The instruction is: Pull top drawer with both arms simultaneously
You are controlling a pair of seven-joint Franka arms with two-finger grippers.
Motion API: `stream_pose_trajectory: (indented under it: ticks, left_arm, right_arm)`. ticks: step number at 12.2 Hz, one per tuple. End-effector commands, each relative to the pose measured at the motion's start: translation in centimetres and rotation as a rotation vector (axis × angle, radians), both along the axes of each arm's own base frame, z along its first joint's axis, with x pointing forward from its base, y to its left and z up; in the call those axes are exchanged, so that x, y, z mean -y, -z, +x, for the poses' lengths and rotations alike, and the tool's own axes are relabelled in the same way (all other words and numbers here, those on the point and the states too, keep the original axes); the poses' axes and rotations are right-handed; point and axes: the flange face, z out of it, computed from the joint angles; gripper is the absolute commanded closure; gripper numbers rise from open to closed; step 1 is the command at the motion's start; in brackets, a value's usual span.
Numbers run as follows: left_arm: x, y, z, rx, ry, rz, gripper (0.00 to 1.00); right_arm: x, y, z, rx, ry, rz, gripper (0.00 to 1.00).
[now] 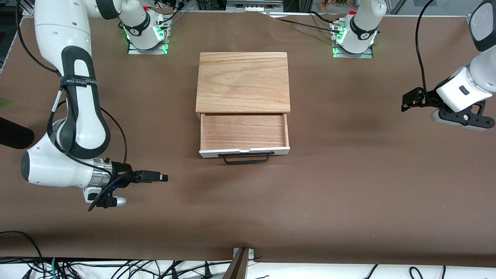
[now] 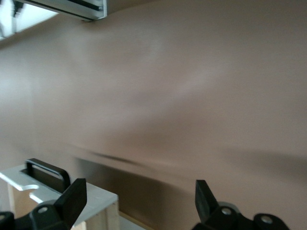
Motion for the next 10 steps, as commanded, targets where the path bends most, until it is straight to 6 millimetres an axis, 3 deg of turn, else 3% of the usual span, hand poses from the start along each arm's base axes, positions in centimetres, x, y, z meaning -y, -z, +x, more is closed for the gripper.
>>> stream_pose_trajectory:
  ticks: [1,2,5,6,8,10]
  left_arm:
    - [-0.2,-1.3,-1.8,-0.024,-0.017,0.024,0.00]
    - [-0.2,-1.8,-2.1,-0.048,-0.051,0.019,0.00]
    - [-0.1,-2.2,-2.5,-0.077,-0.110,0.030,0.00]
    - [0.0,-2.2,-2.6,-0.077,-0.109,0.032,0.00]
    - [0.2,-2.2,-2.5,-0.076,-0.093,0.036,0.00]
    - [0.4,-2.0,-2.5,-0.082,-0.087,0.036,0.00]
  right_arm:
    - [1.7,-4.8,-1.4,-0.035,0.002,-0.152,0.00]
    - [2.7,-5.0,-1.8,-0.067,0.015,-0.225,0.00]
    - [6.3,-11.3,-3.5,-0.030,-0.021,-0.410,0.00]
    - [7.8,-12.3,-4.2,-0.053,-0.026,-0.454,0.00]
    - [10.6,-17.1,-5.8,-0.008,0.005,-0.527,0.00]
    - [13.6,-22.1,-8.7,0.041,0.046,-0.583,0.00]
